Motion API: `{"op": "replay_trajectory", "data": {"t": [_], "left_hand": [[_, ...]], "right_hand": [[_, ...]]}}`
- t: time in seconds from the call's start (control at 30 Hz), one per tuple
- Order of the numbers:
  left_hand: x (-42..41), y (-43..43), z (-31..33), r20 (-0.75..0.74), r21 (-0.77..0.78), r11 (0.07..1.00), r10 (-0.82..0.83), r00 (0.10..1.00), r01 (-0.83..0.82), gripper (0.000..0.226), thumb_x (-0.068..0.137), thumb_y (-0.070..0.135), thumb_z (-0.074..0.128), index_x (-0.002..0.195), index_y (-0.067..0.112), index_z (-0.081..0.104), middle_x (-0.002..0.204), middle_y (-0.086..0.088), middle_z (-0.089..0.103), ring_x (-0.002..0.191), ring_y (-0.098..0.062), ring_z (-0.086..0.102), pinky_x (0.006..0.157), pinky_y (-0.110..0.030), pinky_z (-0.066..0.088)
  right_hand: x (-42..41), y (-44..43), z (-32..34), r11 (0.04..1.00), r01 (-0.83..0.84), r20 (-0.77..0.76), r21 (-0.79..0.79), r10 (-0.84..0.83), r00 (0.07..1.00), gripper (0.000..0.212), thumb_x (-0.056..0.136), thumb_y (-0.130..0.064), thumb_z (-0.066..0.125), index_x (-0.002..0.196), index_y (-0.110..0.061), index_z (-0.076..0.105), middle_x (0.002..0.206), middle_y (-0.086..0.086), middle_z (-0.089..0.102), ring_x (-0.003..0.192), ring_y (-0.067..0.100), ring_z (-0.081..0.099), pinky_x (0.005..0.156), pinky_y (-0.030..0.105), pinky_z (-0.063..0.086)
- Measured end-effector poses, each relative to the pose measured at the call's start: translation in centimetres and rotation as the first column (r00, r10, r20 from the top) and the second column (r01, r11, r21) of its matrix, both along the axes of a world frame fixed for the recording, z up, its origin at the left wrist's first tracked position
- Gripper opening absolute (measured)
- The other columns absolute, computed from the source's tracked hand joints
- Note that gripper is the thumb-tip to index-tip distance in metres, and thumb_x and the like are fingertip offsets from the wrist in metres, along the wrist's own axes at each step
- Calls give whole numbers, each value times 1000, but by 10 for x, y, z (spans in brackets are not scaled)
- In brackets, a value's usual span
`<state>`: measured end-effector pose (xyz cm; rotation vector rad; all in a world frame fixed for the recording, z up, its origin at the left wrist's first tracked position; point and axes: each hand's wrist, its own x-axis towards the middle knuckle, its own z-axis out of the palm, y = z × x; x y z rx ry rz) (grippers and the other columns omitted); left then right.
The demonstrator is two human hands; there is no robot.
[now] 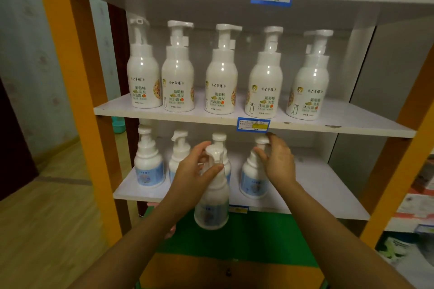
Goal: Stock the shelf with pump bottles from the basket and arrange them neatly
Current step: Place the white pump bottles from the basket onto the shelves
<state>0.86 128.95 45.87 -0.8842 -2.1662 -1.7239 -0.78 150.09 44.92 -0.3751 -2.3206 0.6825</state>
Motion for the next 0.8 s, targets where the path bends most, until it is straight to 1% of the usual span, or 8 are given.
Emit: {"op": "replay_trajectory", "data": {"t": [0.17,0.27,0.33,0.43,0.57,0.67,0.77,0.8], "left_hand": [[11,11,6,17,19,999,-44,999,43,45,80,6,65,117,25,46,93,19,53,83,16,52,79,-5,43],[27,24,12,14,32,997,-64,998,63,48,79,9,66,122,18,48,93,17,54,87,6,52,80,-8,44],[38,36,16,5,25,997,-72,997,72,48,78,12,68,121,18,50,89,19,53,84,6,53,75,-3,43],[55,57,19,5,46,993,-106,994,105,47,76,13,70,117,25,50,93,17,56,84,10,55,76,-2,44],[73,89,19,50,51,985,-166,985,163,55,76,13,70,126,17,48,114,2,60,105,-8,57,94,-25,48],[66,106,13,261,25,969,-244,934,246,56,78,21,69,128,16,46,125,-2,58,114,-14,55,102,-34,44],[56,124,-10,478,-69,953,-229,848,296,8,90,21,51,95,17,56,96,8,58,97,-12,53,82,-21,44],[51,131,-22,513,-64,959,-205,833,275,13,92,17,46,81,16,52,83,6,55,90,-15,52,72,-19,42]], "right_hand": [[71,-19,-13,988,-130,-209,83,145,967,38,91,-28,48,128,-21,44,132,1,48,119,12,40,99,25,34],[120,-33,-24,873,-439,55,-211,459,887,41,87,-35,54,125,-32,40,126,-11,49,111,2,46,94,21,44],[137,-36,-31,824,-461,153,-330,529,835,52,79,-38,64,124,-38,38,119,-27,47,108,-5,47,87,12,44],[147,-30,-40,835,-399,130,-378,475,870,58,68,-42,75,112,-45,38,102,-34,48,99,-4,52,76,10,47],[156,-8,-42,858,-340,112,-386,409,906,59,66,-43,75,112,-43,38,100,-33,50,94,-5,53,75,15,48],[160,19,-38,851,-345,94,-397,411,907,58,68,-37,75,113,-41,39,104,-31,50,99,-1,54,76,14,48],[152,46,-38,849,-314,87,-425,384,919,66,67,-35,73,122,-28,38,111,-16,53,107,10,53,88,23,48],[146,55,-39,850,-300,90,-432,371,924,68,68,-30,74,125,-23,38,114,-11,53,108,12,51,89,24,47]]}}
